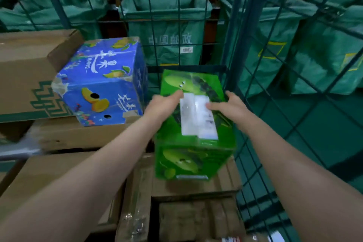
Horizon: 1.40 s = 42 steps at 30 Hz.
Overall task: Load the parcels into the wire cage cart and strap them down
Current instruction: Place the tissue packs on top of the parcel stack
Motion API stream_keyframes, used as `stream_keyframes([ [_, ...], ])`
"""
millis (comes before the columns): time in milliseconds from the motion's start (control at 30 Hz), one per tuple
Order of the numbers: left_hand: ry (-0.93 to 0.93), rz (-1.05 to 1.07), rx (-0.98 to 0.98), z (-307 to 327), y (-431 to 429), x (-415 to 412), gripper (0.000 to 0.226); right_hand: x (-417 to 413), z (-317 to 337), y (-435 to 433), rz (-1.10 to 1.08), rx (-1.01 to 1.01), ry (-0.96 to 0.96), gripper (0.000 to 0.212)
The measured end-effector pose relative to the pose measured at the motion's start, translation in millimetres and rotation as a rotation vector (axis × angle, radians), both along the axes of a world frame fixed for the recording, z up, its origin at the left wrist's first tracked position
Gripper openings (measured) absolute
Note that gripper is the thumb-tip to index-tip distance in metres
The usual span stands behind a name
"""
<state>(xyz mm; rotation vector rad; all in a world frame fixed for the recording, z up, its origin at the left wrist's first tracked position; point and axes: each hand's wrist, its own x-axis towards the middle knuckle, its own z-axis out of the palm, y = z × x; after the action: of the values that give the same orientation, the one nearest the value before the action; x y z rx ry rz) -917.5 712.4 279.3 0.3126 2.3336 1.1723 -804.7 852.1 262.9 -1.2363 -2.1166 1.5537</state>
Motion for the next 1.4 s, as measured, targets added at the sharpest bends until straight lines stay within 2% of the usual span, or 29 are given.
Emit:
stream_keyframes([
  [67, 0.131, 0.041, 0.009, 12.4, 5.8, -25.3, 0.083, -25.9, 3.9, 3.4, -0.025, -0.157, 0.229, 0.105],
  [133, 0.208, 0.001, -0.059, 18.0, 8.5, -40.7, 0.09, -54.8, -4.0, 3.5, 0.074, -0.178, 0.172, 0.117],
  [267, 0.463, -0.381, -0.398, -3.4, 14.1, -43.5, 0.084, -75.2, -40.4, -20.6, 0.262, -0.059, -0.129, 0.102],
  [367, 0.353, -0.547, -0.623, -34.2, 5.3, -44.3, 0.074, -79.9, -54.6, -30.8, 0.195, 0.084, -0.135, 0.089],
  [467, 0.43, -0.623, -0.672, -50.1, -6.5, -45.3, 0.069, -78.3, -49.3, -30.1, 0.212, 0.144, -0.171, 0.081],
  [533, 0.519, -0.621, -0.732, -49.7, -8.1, -45.7, 0.074, -76.4, -44.7, -32.9, 0.206, 0.206, -0.21, 0.079],
  [667, 0.755, -0.602, -0.889, -37.8, 0.5, -43.8, 0.087, -78.0, -47.5, -38.1, 0.148, 0.272, -0.164, 0.076],
  [833, 0.822, -0.614, -0.849, -39.7, 6.3, -57.3, 0.075, -75.6, -48.5, -31.2, 0.33, 0.433, -0.402, 0.087],
  [967, 0.812, -0.62, -0.823, -37.0, 8.4, -62.7, 0.074, -85.2, -47.8, -40.0, 0.338, 0.743, -0.633, 0.077],
  [1033, 0.786, -0.607, -0.817, -34.5, 9.6, -63.7, 0.071, -91.7, -47.3, -40.3, 0.35, 0.828, -0.708, 0.078],
  [1167, 0.74, -0.578, -0.813, -30.7, 16.1, -64.3, 0.064, -100.7, -49.0, -34.2, 0.382, 0.904, -0.798, 0.084],
  [1267, 0.72, -0.554, -0.802, -31.2, 17.4, -64.9, 0.061, -104.4, -51.3, -38.9, 0.384, 0.947, -0.85, 0.08],
  [1400, 0.76, -0.553, -0.782, -32.0, 18.1, -64.1, 0.065, -100.1, -48.1, -35.7, 0.368, 0.863, -0.765, 0.084],
])
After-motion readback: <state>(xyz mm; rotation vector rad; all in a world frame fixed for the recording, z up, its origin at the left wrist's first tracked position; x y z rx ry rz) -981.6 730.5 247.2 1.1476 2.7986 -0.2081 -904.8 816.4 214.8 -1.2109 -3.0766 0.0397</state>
